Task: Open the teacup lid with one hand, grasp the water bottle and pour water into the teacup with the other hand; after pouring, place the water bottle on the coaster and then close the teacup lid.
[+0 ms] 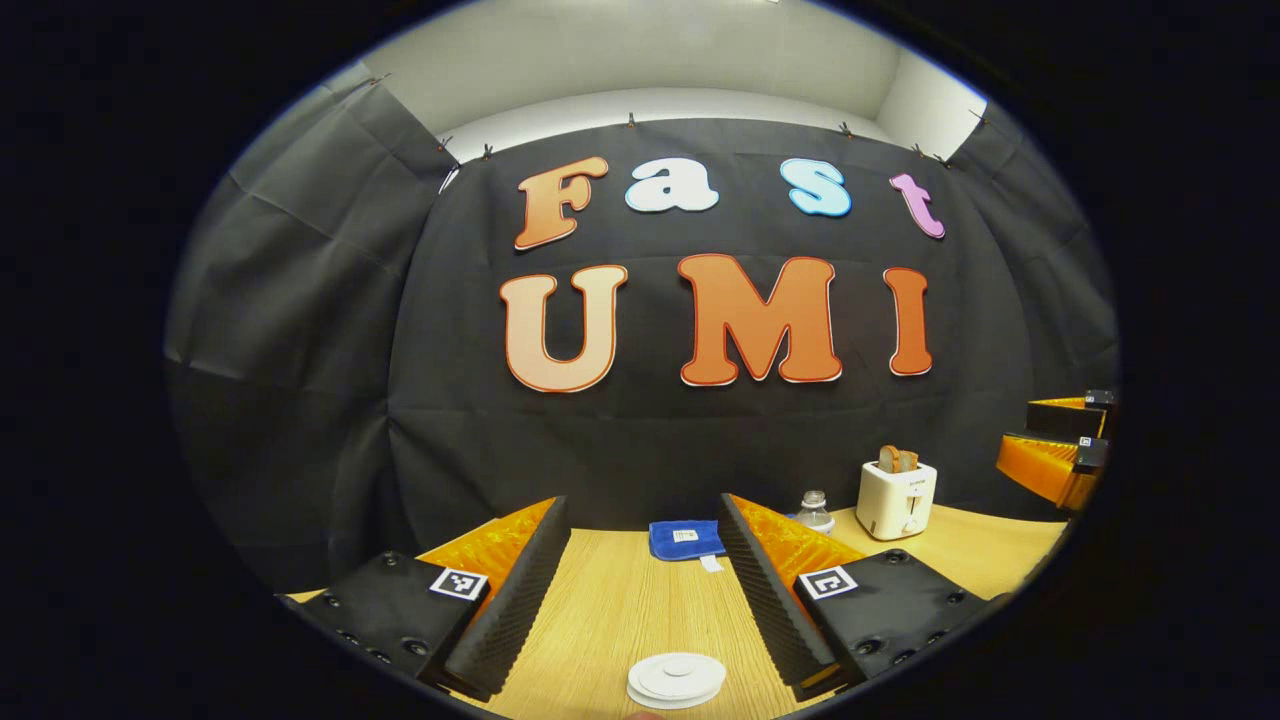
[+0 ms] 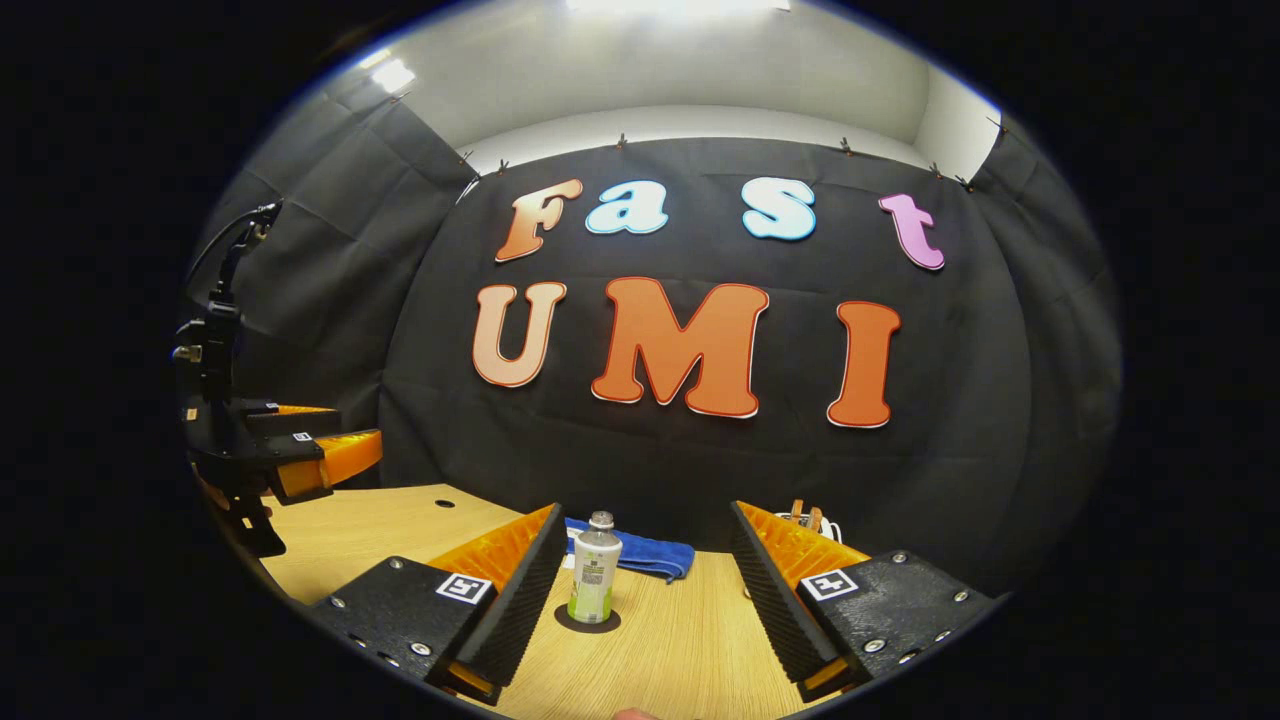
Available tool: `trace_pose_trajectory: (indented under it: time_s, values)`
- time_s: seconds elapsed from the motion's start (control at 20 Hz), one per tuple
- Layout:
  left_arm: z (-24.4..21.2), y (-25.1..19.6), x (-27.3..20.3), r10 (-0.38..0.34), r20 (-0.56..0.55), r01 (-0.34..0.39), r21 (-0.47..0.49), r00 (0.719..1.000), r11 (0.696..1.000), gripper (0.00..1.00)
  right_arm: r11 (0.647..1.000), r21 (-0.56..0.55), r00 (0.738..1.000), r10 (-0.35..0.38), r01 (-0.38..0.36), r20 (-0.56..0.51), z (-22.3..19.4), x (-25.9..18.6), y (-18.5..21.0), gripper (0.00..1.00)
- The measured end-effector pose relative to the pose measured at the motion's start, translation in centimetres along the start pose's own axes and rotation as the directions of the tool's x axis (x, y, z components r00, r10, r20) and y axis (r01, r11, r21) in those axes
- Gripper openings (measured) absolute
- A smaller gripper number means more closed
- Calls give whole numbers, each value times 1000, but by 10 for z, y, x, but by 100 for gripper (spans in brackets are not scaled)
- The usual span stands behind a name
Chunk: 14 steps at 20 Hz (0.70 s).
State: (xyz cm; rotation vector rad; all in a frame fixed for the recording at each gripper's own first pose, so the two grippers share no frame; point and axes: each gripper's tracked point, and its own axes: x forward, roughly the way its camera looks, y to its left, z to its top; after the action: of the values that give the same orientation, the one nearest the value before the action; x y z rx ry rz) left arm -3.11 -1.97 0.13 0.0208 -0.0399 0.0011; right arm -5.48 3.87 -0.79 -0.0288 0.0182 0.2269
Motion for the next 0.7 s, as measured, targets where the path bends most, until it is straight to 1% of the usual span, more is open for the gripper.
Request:
trace_pose_trajectory:
  time_s: [0.25, 0.3, 0.4, 0.45, 0.5, 0.7]
  values:
    - [-1, -6, 0, -16, 2, 16, -3, 1000, 1000, 97, 1000, -15, 1000, 0, 0, 1, 0, -1, 0, 96]
    - [0, -7, 0, -18, 4, 18, 1, 1000, 1000, 95, 1000, -15, 1000, 1, -1, 2, 0, -1, 0, 96]
    - [0, -9, 0, -18, 5, 18, 9, 1000, 1000, 95, 1000, -10, 1000, 1, -1, 3, 0, -1, 0, 96]
    - [1, -10, -1, -20, 7, 20, 11, 1000, 1000, 97, 1000, -7, 1000, 0, 0, 4, 1, -2, -1, 96]
    - [1, -11, -1, -22, 6, 22, 12, 1000, 1000, 95, 1000, -5, 1000, -1, 1, 3, 1, -2, -2, 96]
    - [2, -10, -1, -18, 11, 18, 13, 1000, 1000, 95, 1000, -1, 1000, -9, 9, 2, 0, -1, -7, 96]
